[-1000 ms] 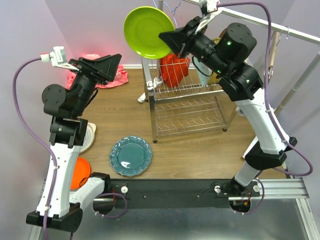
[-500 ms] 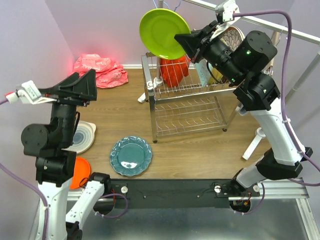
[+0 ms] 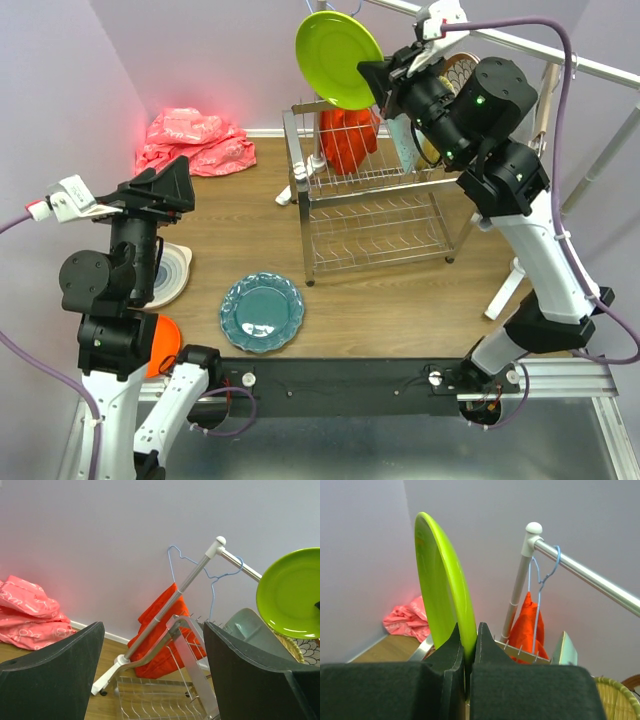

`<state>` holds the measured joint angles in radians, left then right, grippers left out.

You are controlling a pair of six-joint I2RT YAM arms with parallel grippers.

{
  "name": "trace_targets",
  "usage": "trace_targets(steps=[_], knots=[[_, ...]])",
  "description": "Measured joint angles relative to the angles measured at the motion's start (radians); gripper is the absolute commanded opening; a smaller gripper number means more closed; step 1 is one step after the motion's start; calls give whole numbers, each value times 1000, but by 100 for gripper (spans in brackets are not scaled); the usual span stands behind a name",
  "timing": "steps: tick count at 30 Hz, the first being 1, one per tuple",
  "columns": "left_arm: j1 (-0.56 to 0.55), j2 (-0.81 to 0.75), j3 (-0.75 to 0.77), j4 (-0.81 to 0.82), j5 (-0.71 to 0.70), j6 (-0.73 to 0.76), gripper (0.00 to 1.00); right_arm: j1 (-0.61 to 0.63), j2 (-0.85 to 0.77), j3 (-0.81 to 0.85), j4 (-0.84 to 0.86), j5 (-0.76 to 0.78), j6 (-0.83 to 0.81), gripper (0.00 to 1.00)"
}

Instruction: Load the plates into the dish rack

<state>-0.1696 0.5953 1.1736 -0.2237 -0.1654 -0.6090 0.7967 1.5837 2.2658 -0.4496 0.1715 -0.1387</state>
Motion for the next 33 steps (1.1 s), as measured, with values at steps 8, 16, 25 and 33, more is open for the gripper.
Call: trace_targets(steps=[8,16,25,33], knots=[[0,-35,-42,-4,-19,0,89,114,47,26,-17,244,-141,0],[0,-43,-84,-12,-27,7,90,191,61,23,-15,492,-298,0],[0,-59,-121,-12,-36,22,91,218,68,-43,-14,704,-333,1],[0,-84,-156,-14,-37,23,92,219,68,-159,-16,820,-273,1]])
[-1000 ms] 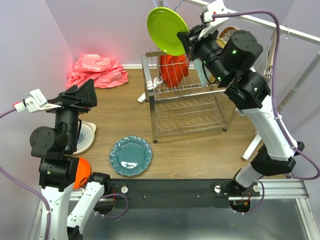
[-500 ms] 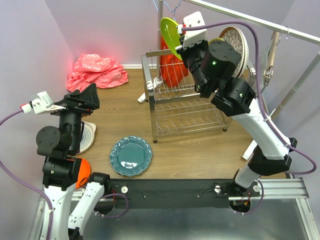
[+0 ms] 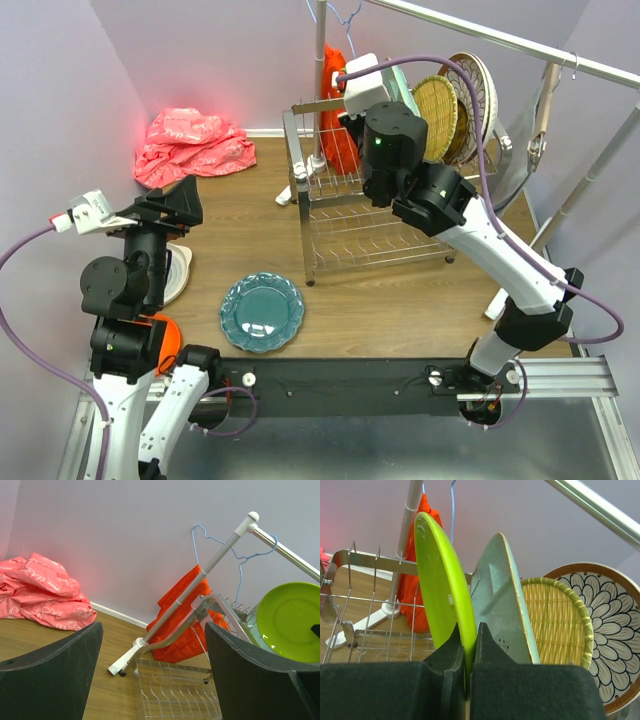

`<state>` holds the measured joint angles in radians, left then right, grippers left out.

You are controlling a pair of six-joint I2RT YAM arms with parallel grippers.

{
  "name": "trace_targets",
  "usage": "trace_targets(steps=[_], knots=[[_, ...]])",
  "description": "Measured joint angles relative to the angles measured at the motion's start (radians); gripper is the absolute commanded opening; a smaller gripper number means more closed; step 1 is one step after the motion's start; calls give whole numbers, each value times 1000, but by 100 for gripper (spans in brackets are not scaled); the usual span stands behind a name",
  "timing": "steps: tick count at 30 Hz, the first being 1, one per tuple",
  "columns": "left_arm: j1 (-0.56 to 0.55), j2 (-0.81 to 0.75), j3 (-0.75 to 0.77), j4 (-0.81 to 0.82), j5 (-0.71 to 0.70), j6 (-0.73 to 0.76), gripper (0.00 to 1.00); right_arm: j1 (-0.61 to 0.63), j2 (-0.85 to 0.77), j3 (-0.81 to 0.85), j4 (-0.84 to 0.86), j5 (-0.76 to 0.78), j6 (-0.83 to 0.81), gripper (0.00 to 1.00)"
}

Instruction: Load the plates into the dish rack

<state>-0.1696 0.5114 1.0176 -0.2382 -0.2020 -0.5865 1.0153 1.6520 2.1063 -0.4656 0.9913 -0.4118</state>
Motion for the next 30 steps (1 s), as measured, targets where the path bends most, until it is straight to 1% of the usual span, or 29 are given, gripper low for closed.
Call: trace_targets(steps=[5,15,23,28,30], knots=[[0,-9,-6,-4,0,0,92,-14,9,-12,1,37,34,0],[0,-7,-25,-4,0,0,92,-77,9,-22,2,61,66,0],[0,-2,-40,-1,0,-1,92,-113,9,-98,2,64,93,1],[0,0,-44,3,0,-1,92,-138,7,-114,3,67,109,2],[0,0,-45,4,0,-1,92,-145,6,-126,3,69,117,4]])
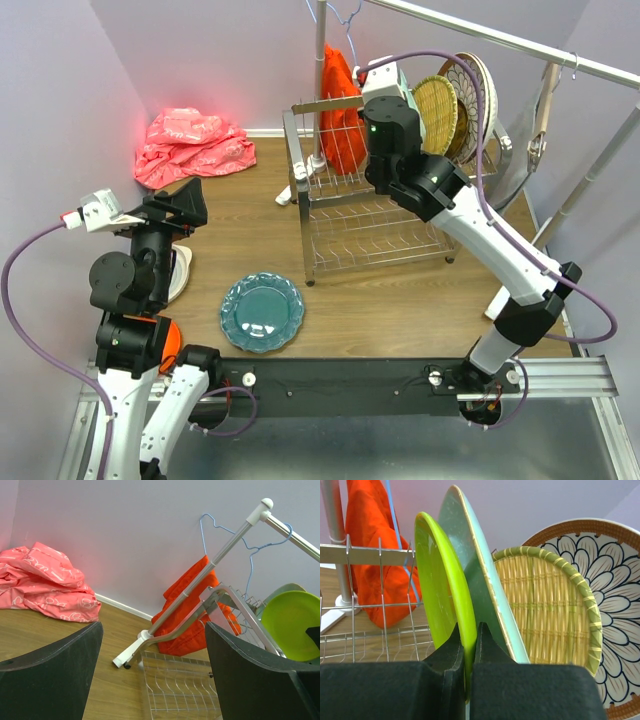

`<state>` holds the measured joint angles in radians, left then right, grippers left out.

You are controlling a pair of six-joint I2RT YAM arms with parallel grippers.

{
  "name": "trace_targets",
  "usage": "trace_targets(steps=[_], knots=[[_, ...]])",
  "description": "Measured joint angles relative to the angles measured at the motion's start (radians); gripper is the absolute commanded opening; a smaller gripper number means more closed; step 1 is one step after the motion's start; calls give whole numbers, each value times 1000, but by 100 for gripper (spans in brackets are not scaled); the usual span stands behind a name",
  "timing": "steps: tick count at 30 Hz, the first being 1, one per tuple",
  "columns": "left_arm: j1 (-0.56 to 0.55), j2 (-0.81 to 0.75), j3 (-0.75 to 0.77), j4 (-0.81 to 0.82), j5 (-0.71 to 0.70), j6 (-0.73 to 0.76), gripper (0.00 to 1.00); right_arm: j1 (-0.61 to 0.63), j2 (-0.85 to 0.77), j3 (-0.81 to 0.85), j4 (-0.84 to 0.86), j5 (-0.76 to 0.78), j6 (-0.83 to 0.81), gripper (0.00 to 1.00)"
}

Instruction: Load the plates into the dish rack

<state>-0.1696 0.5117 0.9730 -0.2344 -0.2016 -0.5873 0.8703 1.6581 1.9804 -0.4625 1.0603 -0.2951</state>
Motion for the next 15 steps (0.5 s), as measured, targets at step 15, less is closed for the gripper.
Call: trace_targets(steps=[15], knots=[[0,0,-9,1,0,0,92,-2,-24,-55,-3,0,44,15]])
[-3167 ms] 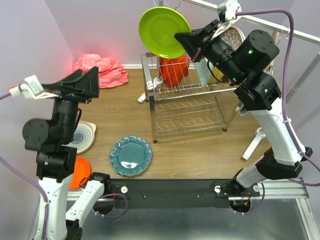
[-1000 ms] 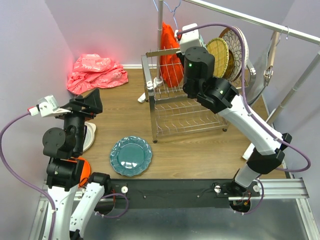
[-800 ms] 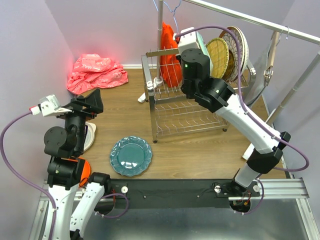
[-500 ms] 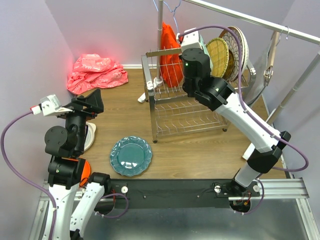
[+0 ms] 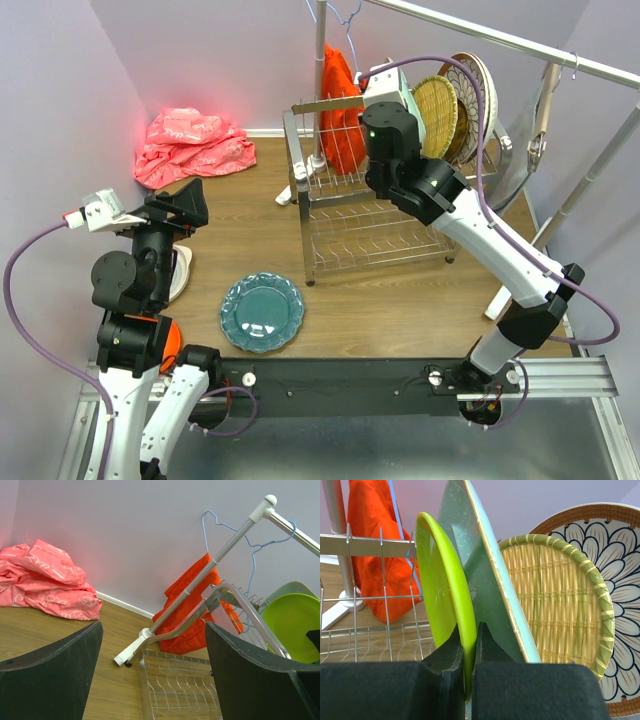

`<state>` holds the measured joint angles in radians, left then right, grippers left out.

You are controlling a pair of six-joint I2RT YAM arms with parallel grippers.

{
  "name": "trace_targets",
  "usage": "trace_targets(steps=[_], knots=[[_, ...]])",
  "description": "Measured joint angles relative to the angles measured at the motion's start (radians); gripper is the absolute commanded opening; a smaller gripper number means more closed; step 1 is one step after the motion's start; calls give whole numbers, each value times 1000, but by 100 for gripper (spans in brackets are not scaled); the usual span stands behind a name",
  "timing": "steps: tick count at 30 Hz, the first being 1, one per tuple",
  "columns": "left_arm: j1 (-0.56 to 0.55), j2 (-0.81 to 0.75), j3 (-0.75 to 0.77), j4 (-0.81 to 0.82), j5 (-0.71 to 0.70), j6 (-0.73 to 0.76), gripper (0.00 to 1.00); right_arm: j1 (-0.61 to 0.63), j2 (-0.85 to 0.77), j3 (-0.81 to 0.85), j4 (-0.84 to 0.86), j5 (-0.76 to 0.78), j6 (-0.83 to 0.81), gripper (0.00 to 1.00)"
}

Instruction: Load the plates into the dish rack

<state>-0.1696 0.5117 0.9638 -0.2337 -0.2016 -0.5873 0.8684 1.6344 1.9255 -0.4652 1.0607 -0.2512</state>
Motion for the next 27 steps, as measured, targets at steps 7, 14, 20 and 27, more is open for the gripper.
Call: trace_targets(steps=[7,14,20,27], knots=[[0,0,-2,0,0,0,92,0,0,0,-13,-10,36,24],[0,0,-3,0,0,0,92,0,0,8,-56,-17,60,28],[0,0,-3,0,0,0,92,0,0,32,-60,-27,68,39],[0,5,-3,0,0,0,92,3,3,106,-61,-78,63,52]])
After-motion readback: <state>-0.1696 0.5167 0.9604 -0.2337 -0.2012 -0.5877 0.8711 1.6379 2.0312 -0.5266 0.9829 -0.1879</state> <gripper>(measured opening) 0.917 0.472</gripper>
